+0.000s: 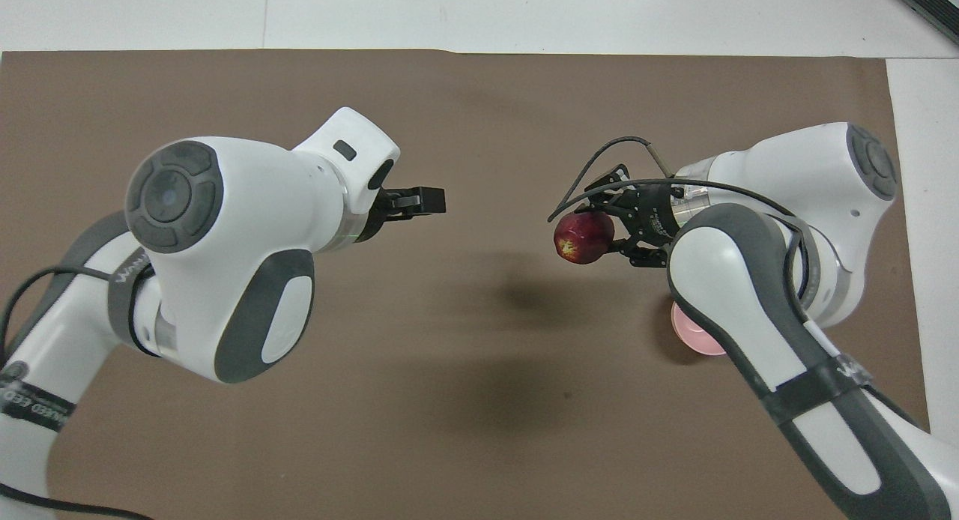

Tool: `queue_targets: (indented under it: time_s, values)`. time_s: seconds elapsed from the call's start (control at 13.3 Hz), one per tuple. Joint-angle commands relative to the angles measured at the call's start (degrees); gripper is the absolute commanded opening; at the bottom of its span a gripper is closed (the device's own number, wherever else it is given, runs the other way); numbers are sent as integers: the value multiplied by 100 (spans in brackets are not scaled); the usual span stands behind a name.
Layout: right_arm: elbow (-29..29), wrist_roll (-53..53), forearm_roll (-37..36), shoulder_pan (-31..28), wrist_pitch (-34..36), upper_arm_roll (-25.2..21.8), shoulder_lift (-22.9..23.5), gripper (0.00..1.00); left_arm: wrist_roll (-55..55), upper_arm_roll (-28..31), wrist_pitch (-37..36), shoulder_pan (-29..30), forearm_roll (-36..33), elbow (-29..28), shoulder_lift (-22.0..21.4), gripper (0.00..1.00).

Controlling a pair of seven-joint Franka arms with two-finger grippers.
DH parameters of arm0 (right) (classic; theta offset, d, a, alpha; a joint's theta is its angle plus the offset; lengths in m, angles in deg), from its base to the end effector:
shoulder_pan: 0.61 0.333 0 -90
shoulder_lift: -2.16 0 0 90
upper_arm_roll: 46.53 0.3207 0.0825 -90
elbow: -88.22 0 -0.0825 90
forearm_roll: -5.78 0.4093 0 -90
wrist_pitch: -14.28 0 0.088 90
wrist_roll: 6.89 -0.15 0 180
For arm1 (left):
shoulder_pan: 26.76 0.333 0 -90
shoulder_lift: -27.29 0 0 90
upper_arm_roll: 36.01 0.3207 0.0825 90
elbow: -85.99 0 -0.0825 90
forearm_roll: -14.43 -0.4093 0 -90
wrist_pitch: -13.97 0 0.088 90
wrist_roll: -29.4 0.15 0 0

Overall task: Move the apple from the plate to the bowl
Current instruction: 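Open the left gripper and withdraw it while the right gripper holds the apple, then lower the apple into the pink bowl with the right gripper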

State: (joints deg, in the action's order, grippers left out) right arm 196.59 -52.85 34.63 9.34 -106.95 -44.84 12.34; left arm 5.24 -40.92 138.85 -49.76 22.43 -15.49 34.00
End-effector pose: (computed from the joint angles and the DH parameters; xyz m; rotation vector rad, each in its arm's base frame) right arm 0.6156 0.1670 0.3745 -2.4788 1.1290 0.2391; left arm 0.5807 -0.3170 0.4751 2.8779 -0.0004 0.2933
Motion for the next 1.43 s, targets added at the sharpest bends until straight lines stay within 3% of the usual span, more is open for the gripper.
queue_targets:
  time_s: [0.0,0.38,0.6,0.75,0.9,1.05,1.35]
  values:
    - [-18,611,-336,-396,301,59,-15,0,286,-54,-760,383,-632,408,42,100]
    - [262,2254,-870,-1204,768,41,-182,0,1552,-45,-2045,1183,-738,1112,-89,100]
    - [798,2977,-1084,-1627,786,41,-585,0,1825,25,-2397,1464,-1081,1156,-397,100]
    - [1307,3310,-1084,-1811,690,50,-911,0,2412,8,-3001,1789,-1064,1611,-494,100]
    - [1581,3356,-1092,-1777,470,50,-1061,0,2696,-1,-3644,1948,-1046,1780,-520,100]
    - [1686,3452,-1206,-1795,452,50,-1131,0,2810,-1,-3796,2168,-976,1711,-949,100]
    - [2073,3400,-1242,-1489,-48,50,-1246,0,2811,8,-4077,2238,-818,1719,-960,100]
